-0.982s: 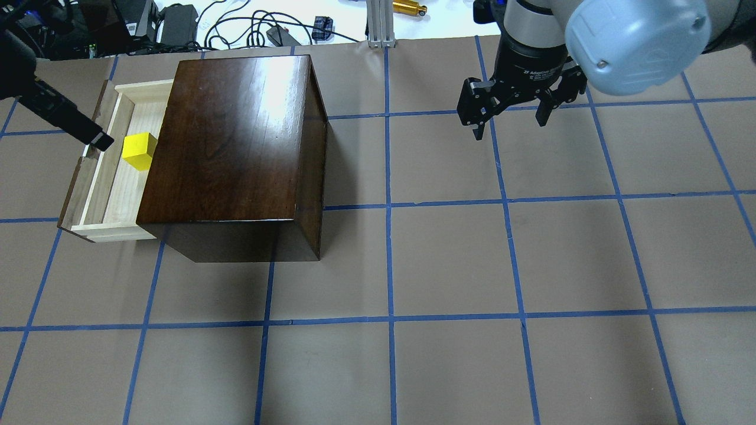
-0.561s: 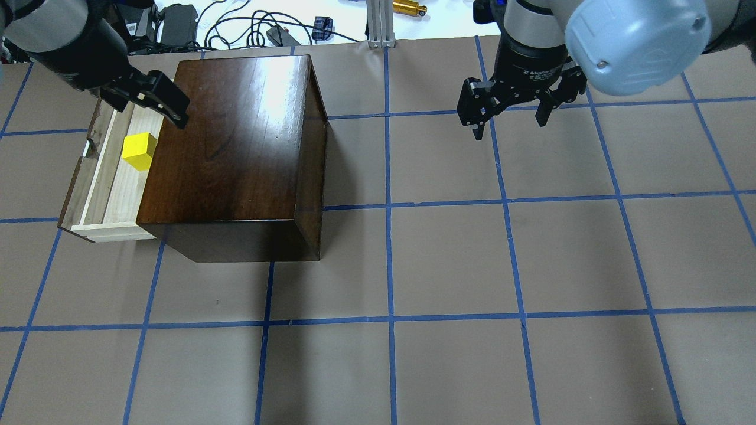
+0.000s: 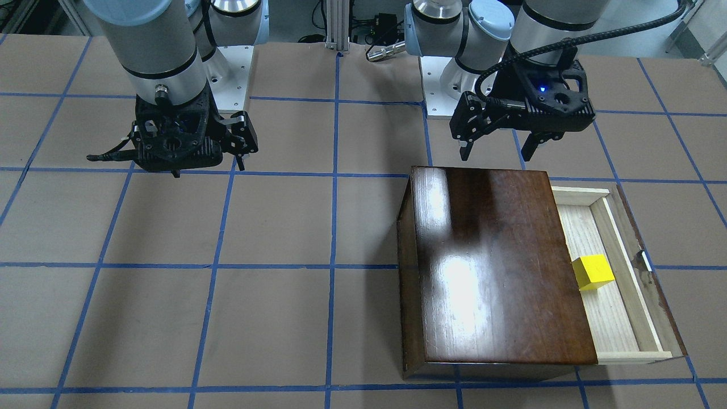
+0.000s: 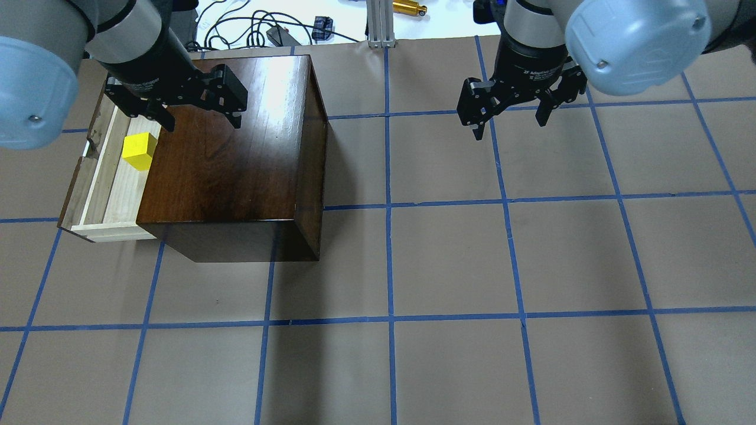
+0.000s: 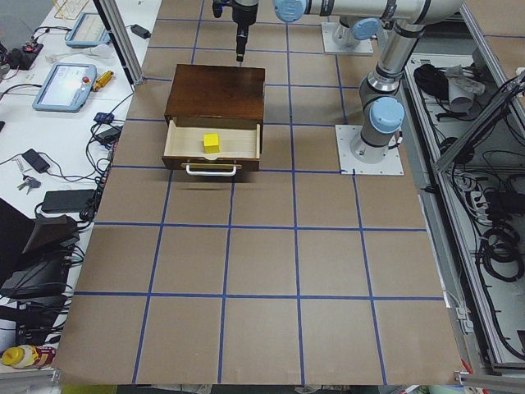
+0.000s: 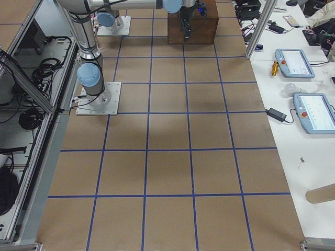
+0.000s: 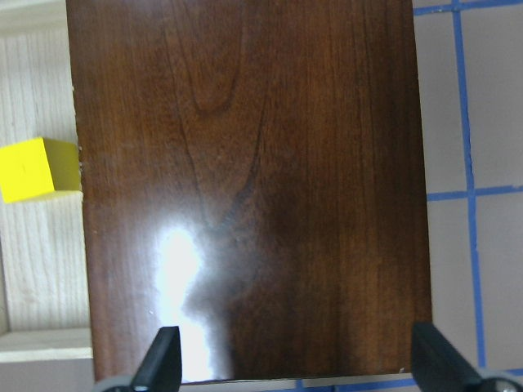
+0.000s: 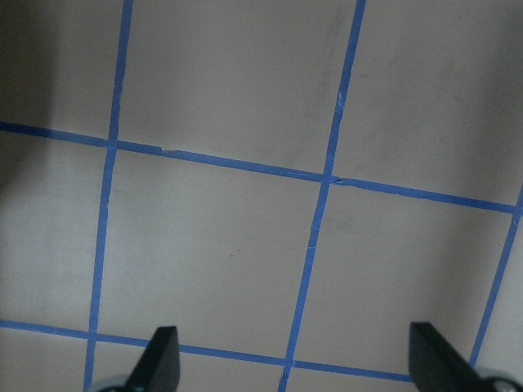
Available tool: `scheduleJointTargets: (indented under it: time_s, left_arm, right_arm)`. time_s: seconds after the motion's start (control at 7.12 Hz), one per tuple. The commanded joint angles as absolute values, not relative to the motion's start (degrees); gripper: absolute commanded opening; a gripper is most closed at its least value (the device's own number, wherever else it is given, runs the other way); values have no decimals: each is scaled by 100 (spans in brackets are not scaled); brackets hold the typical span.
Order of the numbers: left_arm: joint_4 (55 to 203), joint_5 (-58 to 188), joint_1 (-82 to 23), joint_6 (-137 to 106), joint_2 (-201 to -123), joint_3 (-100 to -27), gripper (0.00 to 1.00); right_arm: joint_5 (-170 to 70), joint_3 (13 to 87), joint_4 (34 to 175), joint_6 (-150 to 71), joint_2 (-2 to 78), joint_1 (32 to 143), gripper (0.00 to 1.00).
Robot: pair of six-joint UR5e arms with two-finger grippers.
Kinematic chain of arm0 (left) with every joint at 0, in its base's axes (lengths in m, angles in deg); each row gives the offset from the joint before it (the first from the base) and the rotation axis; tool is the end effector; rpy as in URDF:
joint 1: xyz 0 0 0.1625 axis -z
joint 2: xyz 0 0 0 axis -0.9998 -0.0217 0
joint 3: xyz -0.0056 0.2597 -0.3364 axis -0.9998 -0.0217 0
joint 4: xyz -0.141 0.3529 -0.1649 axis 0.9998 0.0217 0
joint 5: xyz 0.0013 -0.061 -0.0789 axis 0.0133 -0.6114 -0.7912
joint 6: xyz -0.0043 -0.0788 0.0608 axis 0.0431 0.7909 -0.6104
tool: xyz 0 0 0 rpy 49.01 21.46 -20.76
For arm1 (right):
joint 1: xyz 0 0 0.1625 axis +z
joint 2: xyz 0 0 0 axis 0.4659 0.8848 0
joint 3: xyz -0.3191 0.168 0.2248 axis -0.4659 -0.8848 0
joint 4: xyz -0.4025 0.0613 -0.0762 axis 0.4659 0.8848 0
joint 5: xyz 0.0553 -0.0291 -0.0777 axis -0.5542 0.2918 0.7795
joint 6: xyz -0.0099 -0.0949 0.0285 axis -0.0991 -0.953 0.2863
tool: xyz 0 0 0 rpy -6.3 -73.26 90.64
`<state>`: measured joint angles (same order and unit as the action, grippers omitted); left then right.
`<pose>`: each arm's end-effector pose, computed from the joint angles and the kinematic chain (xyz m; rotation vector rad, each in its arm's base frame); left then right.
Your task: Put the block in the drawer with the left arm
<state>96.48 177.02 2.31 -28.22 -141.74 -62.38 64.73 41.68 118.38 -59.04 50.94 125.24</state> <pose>-0.1417 -0.4966 0.5061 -0.0253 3.1304 -0.1945 0.1994 -0.5208 0.4693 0.2759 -3.0947 -0.0288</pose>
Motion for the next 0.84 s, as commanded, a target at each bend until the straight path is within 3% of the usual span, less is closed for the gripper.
scheduleJointTargets:
  time_s: [0.0,0.7]
  left_arm:
    - [9650,17707,256,-2736,-14162,-6246,100]
    - [9650,17707,256,-2824,-14091,-6264,100]
  right_arm:
    - [6473,4168,11838,-5897,5095,12524,100]
    - [6473,4168,11838,-5897,5095,12524,100]
